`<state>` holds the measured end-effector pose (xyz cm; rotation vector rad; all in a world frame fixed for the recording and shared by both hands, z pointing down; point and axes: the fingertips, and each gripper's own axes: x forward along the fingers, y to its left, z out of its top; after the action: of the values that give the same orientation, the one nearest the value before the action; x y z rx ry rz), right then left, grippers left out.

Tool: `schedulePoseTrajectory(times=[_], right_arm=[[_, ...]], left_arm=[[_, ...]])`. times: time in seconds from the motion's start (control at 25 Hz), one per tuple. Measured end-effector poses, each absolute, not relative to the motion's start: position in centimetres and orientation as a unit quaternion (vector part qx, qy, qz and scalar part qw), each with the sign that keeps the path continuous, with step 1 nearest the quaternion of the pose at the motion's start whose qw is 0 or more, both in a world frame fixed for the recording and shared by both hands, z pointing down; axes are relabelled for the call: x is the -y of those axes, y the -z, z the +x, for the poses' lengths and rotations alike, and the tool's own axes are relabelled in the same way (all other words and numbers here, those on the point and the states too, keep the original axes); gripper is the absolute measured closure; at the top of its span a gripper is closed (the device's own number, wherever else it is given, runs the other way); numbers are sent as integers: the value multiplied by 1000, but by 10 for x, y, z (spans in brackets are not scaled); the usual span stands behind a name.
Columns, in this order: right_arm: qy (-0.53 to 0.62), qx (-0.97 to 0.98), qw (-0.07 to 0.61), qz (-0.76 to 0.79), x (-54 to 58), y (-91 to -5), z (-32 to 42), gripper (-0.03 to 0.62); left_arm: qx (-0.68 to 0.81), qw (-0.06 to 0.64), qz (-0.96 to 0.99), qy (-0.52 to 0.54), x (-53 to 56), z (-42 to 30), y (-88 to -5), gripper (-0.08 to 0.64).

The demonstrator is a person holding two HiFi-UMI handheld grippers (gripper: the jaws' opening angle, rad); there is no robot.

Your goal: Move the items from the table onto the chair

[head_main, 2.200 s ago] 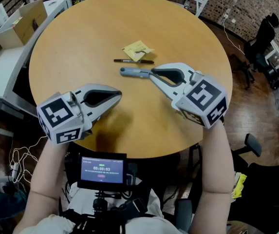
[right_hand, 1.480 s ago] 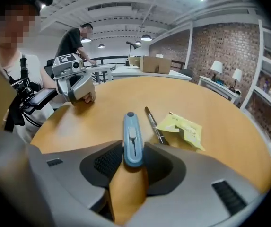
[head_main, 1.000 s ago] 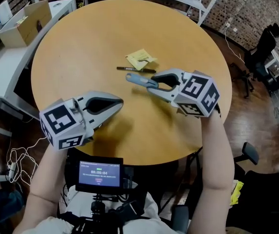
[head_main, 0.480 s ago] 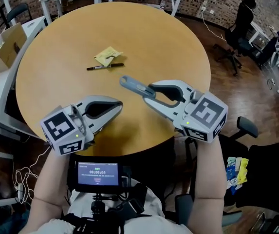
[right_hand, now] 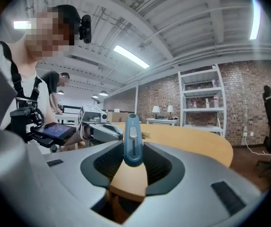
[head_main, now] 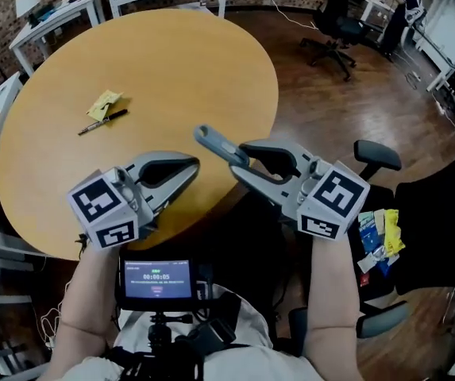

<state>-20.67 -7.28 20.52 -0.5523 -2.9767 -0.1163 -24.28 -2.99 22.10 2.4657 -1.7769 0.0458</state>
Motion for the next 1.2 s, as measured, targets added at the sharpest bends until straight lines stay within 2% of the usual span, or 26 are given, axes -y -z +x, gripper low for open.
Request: schedulePoseTrajectory(times=[0.48,0.64,0.96,1.2], right_arm=[[-32,999,23,-17,167,-229,-45,449],[-52,997,21,52,191,-251,8,449],[-102,962,83,241,238,-343,119,449],[-148,914,135,353,259,-432,175,449]], left_arm=[[448,45,892,-44,141,-82,-225,551],[393,63,916,-45,168,-29,-246,551],[318,95,943,-38,210,54,-311,551],[279,126,952,-20,228,109,-360,551]])
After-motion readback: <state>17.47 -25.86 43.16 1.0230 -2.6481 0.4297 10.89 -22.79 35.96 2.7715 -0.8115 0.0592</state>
